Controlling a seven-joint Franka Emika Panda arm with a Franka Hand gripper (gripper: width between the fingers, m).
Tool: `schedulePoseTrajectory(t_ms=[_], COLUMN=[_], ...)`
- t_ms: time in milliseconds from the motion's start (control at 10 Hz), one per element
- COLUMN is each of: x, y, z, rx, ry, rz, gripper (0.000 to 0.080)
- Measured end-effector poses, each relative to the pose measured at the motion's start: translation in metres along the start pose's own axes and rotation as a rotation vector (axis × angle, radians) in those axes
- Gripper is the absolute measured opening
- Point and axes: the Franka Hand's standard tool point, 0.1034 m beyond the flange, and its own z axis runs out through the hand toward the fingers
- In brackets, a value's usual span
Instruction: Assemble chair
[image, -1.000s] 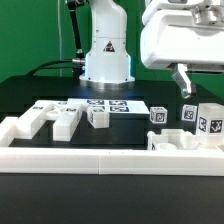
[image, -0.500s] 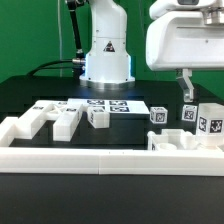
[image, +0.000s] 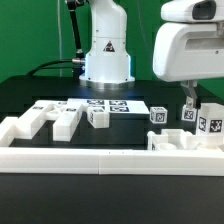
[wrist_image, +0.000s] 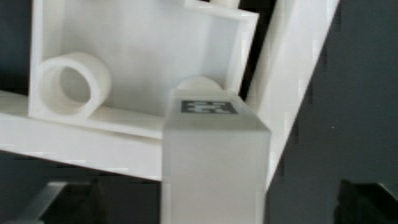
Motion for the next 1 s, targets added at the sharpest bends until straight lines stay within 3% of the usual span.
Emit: schedulePoseTrajectory(t_ms=[800,1000], x=[0.0026,0.0026], y=[0.0040,0.0039], z=[0.0067,0.0067], rx=[-0.012,-0.011], ry=[0.053,0.054], rz=[-0.024,-0.009], gripper=[0.0622,0.0284])
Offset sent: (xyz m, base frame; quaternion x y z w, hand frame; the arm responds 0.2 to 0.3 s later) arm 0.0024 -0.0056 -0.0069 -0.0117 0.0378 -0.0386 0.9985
